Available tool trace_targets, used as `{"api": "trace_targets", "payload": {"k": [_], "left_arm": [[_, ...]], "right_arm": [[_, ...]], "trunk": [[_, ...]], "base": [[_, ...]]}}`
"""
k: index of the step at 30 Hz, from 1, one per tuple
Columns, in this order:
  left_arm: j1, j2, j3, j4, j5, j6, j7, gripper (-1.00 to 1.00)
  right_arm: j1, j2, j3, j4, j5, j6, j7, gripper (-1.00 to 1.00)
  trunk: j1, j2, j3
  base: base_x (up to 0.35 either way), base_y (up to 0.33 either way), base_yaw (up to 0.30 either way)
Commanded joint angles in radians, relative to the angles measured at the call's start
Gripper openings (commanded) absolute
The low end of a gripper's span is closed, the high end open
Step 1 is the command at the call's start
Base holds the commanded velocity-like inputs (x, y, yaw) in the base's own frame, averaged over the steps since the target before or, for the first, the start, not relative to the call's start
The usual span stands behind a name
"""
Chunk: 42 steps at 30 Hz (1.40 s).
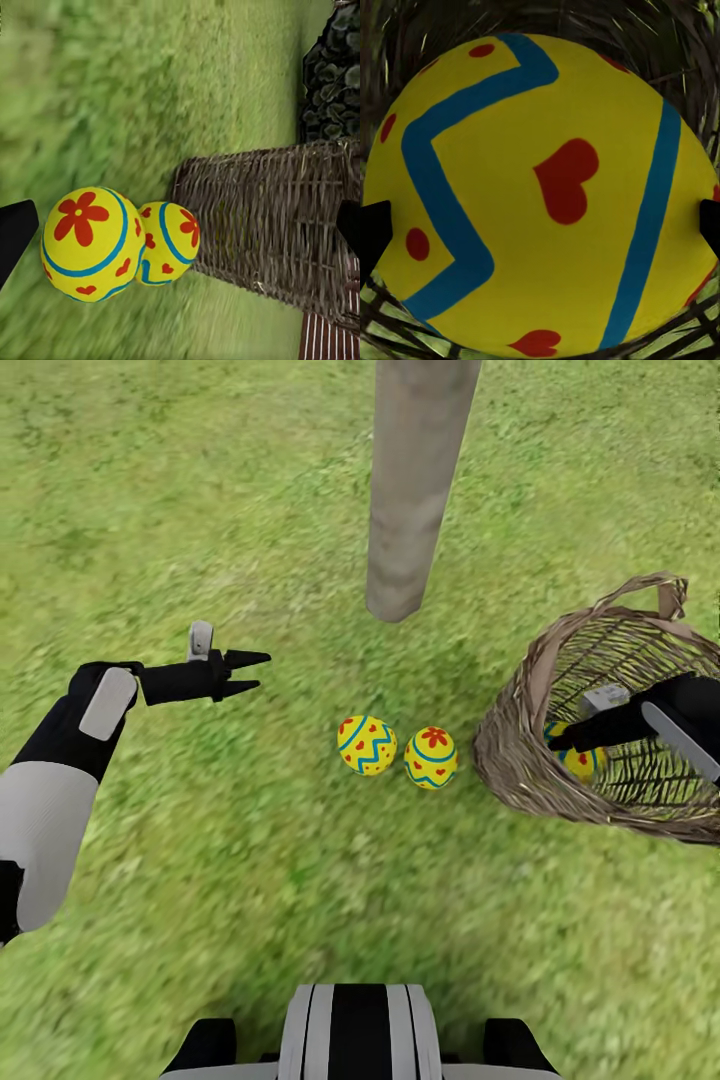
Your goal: Take the three Easter eggs out of the wicker basket on the lawn in the garden, then place them on the lawn next to a single tree (choose any tree) so that all three eggs are next to the same tree and none are left in the basket.
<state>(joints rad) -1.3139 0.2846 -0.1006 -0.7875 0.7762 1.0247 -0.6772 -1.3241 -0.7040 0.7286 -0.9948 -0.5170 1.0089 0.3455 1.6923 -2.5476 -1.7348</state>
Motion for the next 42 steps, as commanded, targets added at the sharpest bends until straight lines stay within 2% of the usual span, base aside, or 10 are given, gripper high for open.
{"api": "trace_targets", "payload": {"k": [1, 3, 4, 6, 19, 21, 23, 26, 31, 42], "left_arm": [[-0.001, 0.0, -0.003, 0.021, -0.003, 0.002, -0.004, 1.0], [-0.001, -0.001, -0.029, 0.054, -0.004, 0.002, -0.003, 1.0], [-0.001, 0.0, -0.066, 0.061, -0.004, 0.002, -0.003, 1.0], [-0.001, 0.0, -0.085, 0.065, -0.003, 0.002, -0.002, 1.0], [-0.001, 0.001, -0.09, 0.069, -0.003, 0.002, -0.002, 1.0], [-0.001, 0.0, -0.09, 0.07, -0.003, 0.002, -0.002, 1.0], [-0.001, -0.001, -0.091, 0.072, -0.004, 0.001, -0.001, 1.0], [-0.001, -0.004, -0.091, 0.082, -0.005, 0.0, -0.001, 1.0], [-0.001, -0.005, -0.116, 0.103, -0.005, 0.0, -0.002, 1.0], [-0.001, -0.006, -0.131, 0.106, -0.005, 0.0, -0.002, 1.0]], "right_arm": [[-0.001, -0.006, 0.001, -0.023, 0.011, 0.008, 0.016, -1.0], [-0.001, -0.009, 0.0, -0.056, 0.011, 0.017, 0.019, -1.0], [-0.001, -0.009, 0.0, -0.063, 0.011, 0.02, 0.02, -1.0], [-0.001, -0.01, 0.0, -0.068, 0.011, 0.021, 0.021, -1.0], [-0.001, -0.041, -0.005, -0.162, 0.008, 0.022, 0.025, -1.0], [-0.001, -0.061, -0.011, -0.188, 0.004, 0.022, 0.026, -1.0], [-0.001, -0.086, -0.042, -0.207, 0.0, 0.022, 0.041, -1.0], [-0.001, -0.127, -0.064, -0.249, 0.0, 0.023, 0.106, -1.0], [-0.001, -0.141, -0.067, -0.308, -0.001, 0.029, 0.13, -1.0], [-0.001, -0.219, -0.086, -0.397, -0.004, 0.033, 0.153, -1.0]], "trunk": [[0.0, 0.0, 0.003], [-0.001, 0.0, 0.011], [-0.002, 0.001, 0.015], [-0.003, 0.001, 0.023], [-0.009, 0.004, 0.073], [-0.009, 0.005, 0.081], [-0.01, 0.005, 0.088], [-0.012, 0.006, 0.1], [-0.014, 0.007, 0.119], [-0.019, 0.01, 0.162]], "base": [[0.0, 0.0, 0.0], [-0.026, -0.011, 0.0], [-0.221, -0.096, 0.0], [-0.121, -0.053, 0.0], [-0.136, -0.007, 0.0], [-0.007, 0.0, 0.0], [-0.002, 0.0, 0.0], [0.0, 0.0, 0.0], [0.0, 0.0, 0.0], [0.0, 0.0, 0.0]]}}
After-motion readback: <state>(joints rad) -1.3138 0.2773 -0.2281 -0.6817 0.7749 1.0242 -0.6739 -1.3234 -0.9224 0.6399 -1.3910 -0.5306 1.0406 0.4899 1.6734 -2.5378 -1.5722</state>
